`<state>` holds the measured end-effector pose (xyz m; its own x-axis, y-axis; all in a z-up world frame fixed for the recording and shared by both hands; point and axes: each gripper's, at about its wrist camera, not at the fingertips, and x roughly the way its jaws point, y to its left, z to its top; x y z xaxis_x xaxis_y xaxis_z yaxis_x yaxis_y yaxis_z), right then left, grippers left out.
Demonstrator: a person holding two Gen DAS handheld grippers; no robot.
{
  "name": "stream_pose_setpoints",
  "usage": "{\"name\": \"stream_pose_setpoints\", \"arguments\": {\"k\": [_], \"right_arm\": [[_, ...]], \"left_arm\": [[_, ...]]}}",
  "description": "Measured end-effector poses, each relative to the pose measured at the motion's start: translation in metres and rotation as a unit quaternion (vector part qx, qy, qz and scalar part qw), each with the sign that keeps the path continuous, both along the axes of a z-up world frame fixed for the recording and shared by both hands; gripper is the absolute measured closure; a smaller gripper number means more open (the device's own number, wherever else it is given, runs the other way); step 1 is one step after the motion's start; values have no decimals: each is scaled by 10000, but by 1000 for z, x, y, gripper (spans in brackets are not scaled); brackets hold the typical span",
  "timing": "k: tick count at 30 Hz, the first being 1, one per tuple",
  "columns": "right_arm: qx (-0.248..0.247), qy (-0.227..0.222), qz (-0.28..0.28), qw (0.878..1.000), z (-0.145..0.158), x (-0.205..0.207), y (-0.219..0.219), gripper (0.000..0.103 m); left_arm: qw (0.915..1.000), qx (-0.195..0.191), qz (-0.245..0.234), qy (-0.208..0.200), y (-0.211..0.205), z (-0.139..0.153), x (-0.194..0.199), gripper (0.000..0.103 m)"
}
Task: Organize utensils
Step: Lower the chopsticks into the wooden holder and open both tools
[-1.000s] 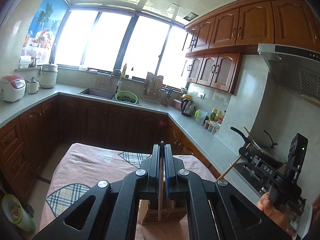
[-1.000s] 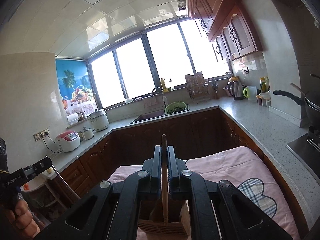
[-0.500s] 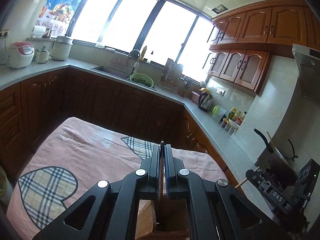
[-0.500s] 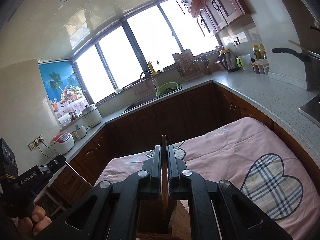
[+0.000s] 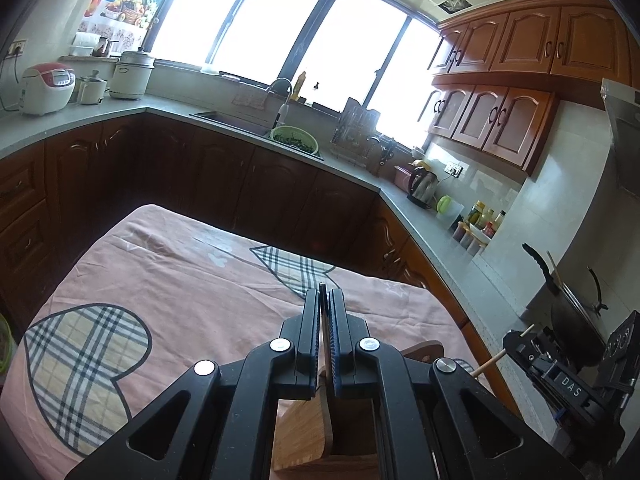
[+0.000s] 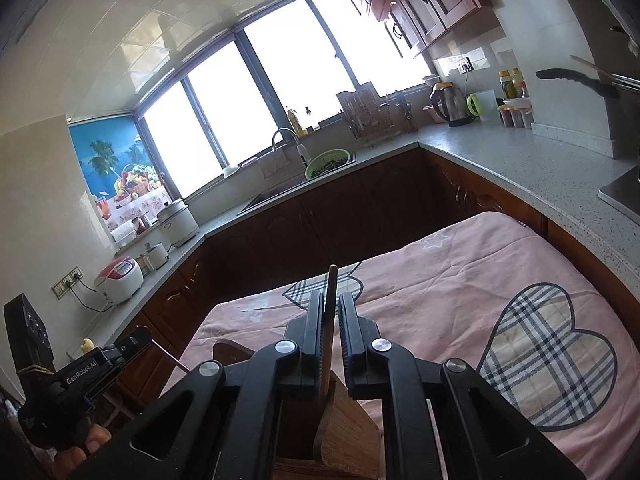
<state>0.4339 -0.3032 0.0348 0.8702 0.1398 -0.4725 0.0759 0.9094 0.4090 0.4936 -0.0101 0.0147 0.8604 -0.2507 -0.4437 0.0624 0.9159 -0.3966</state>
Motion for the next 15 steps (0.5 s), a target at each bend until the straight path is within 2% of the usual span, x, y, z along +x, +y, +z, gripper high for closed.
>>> {"name": "stream_pose_setpoints", "arguments": {"k": [1, 3, 5, 6, 7, 11, 12, 14, 15], "right_arm": [[13, 33, 36, 10000, 0, 0, 1, 93], [0, 87, 55, 9999, -1, 0, 3, 90], [56, 125, 83, 9999, -2, -1, 3, 76], [97, 102, 108, 9998, -2, -3, 3, 57], [109, 68, 112, 9999, -1, -5, 4, 44], [126, 11, 108, 9999, 4, -14, 5, 41], [167, -2, 110, 9998, 6, -17, 4, 35], [210, -45, 93, 9997, 8, -26, 2, 26], [235, -70, 96, 9997, 10, -31, 2, 20]], "left_arm": [[10000, 32, 6, 17, -1, 0, 2, 100], [10000, 15, -11, 67, 6, 3, -3, 93], [10000, -38, 47, 38, 17, 5, -18, 73], [10000, -33, 73, 6, 19, 7, -21, 70], [10000, -39, 71, -5, 20, 8, -24, 64], [10000, -60, 25, -29, 23, 12, -38, 48], [10000, -21, 22, -31, 23, 13, -44, 44], [10000, 2, 55, -45, 28, 12, -59, 28], [9999, 10, 87, -60, 31, 12, -68, 26]]}}
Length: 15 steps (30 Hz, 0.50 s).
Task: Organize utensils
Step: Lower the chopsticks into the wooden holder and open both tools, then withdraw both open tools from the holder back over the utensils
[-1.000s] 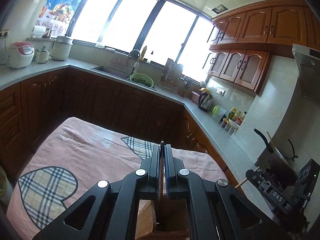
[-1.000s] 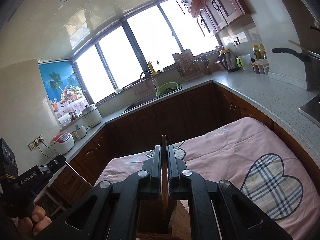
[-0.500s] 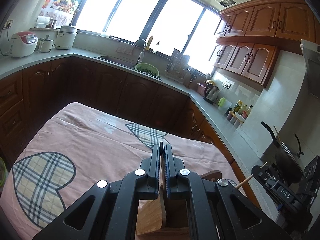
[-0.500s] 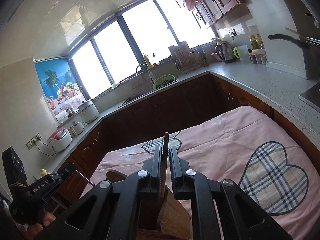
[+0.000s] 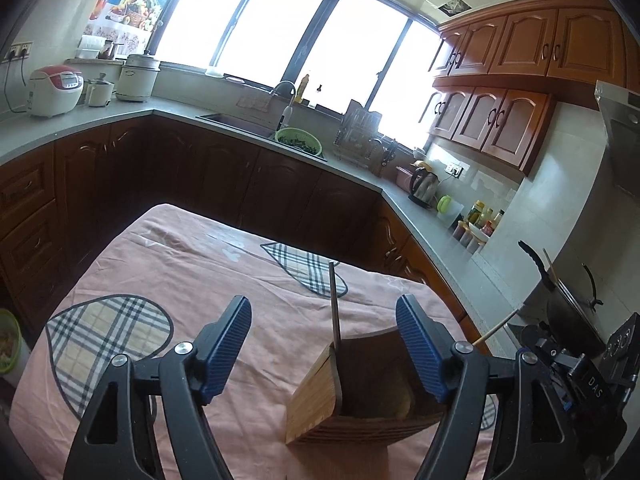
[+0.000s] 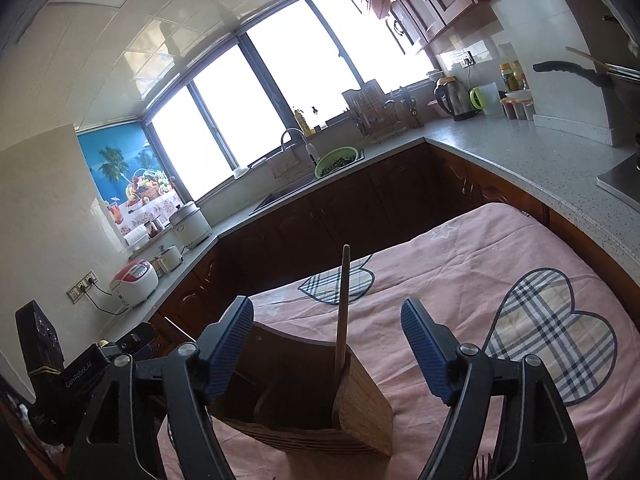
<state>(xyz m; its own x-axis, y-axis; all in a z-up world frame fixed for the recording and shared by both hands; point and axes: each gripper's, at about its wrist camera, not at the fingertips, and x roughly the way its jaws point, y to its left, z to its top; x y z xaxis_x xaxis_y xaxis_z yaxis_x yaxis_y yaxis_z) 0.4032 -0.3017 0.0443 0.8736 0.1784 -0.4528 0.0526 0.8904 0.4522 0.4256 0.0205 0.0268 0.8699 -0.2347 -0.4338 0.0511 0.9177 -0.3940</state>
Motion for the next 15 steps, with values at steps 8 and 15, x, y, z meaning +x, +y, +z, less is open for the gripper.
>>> {"name": "stream_pose_setpoints", "arguments": {"k": [8, 15], "right_arm": [[52, 63, 64, 9999, -6, -50, 8, 6], [-117, 207, 115, 9997, -17, -99, 20, 6]], "left_arm": [[9985, 335, 12, 430, 12, -13, -64, 22], [9969, 361, 102, 695, 25, -15, -112, 22]]}}
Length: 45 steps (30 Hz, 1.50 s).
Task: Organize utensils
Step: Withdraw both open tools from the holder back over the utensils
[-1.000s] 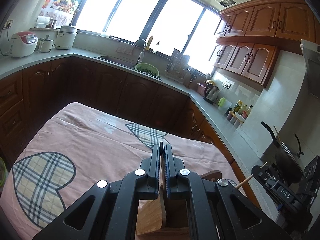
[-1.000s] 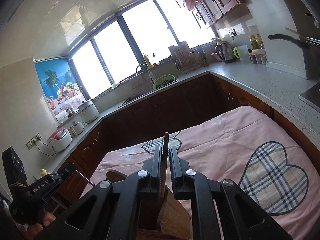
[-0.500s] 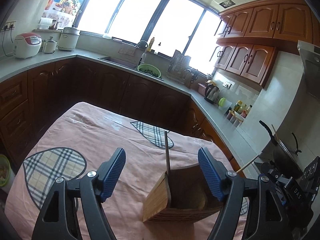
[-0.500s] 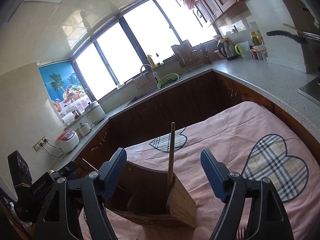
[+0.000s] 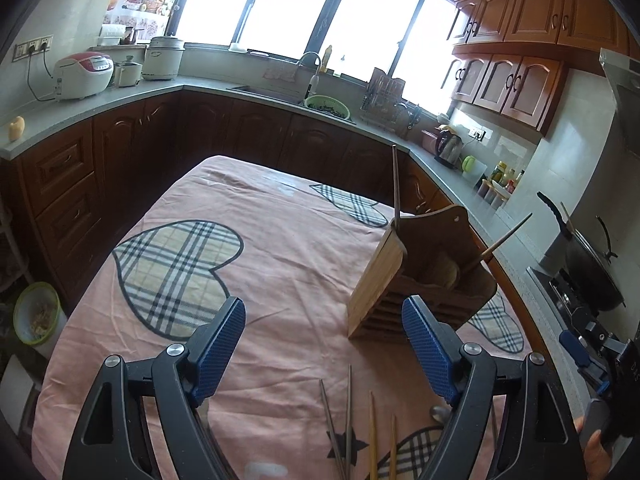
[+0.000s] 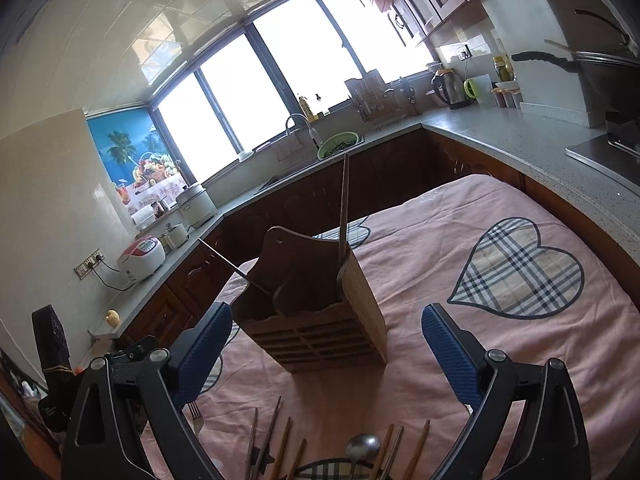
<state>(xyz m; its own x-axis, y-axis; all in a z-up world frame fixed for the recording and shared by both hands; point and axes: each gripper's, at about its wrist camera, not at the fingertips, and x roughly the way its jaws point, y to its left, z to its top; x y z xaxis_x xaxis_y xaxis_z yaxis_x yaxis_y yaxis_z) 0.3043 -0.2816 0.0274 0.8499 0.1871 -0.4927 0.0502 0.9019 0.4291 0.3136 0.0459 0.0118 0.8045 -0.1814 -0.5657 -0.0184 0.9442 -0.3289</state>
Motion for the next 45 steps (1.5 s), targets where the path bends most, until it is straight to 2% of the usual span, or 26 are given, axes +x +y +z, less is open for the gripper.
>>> {"name": "stream_pose_setpoints", "arguments": {"k": [11, 23, 41, 45], "right_arm": [[-354, 117, -72, 9993, -9, -60, 12, 6], [-712, 310, -296, 9965, -32, -103, 19, 6], [-785, 634, -254, 9946, -52, -102, 20, 8], [-812, 789, -222, 9933, -59, -95, 20, 19]], "left_arm": [[9996, -104, 133, 209, 21, -9, -52, 22], [9988, 9, 95, 475, 19, -24, -73, 22], [9968, 261, -95, 748, 0, -32, -58, 24], [9959, 353, -315, 777, -13, -33, -50, 24]]}}
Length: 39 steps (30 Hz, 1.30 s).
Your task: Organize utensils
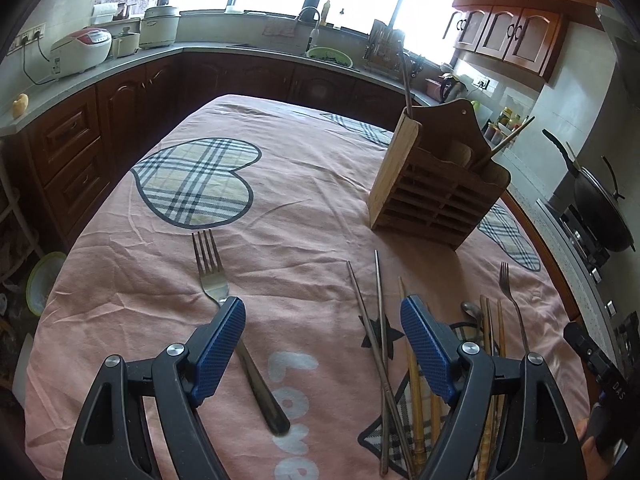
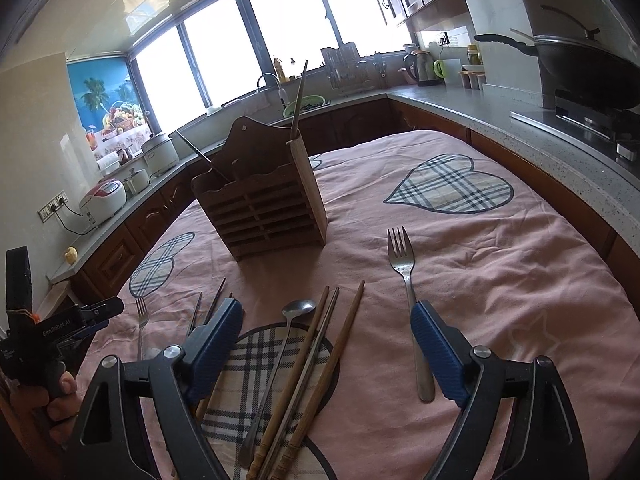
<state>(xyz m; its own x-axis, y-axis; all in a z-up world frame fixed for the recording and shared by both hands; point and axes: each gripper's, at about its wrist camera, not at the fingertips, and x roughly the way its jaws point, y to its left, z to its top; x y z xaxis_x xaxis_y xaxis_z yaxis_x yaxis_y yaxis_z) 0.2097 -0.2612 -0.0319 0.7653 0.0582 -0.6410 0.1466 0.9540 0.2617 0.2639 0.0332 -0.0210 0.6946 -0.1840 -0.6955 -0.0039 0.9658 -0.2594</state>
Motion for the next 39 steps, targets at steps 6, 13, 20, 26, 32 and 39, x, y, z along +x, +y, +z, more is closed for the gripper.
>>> {"name": "stream_pose_setpoints", "arguments": {"k": [6, 13, 20, 26, 32, 39], "right_arm": [[42, 284, 119, 9995, -11, 17, 1, 40], [24, 682, 185, 9975, -27, 39, -1, 55], [-33, 1038, 167, 9945, -43, 62, -5, 65], [-51, 1274, 203, 9916, -54, 77, -7, 68], [-73, 1459, 205, 9891, -65, 87, -10, 70], [-61, 1504, 245, 9883, -71, 95, -13, 77]], "left_arm": [[9985, 160, -493, 161, -27, -5, 21, 39], [9947, 293, -886, 432, -52, -16, 49, 51], [9895, 412, -1121, 815, -72, -33, 83, 67], [9857, 460, -1329, 927, -89, -43, 104, 72], [9814, 605, -1441, 1115, -105, -58, 119, 80], [9787, 743, -1488, 1200, -113, -71, 129, 94]]}}
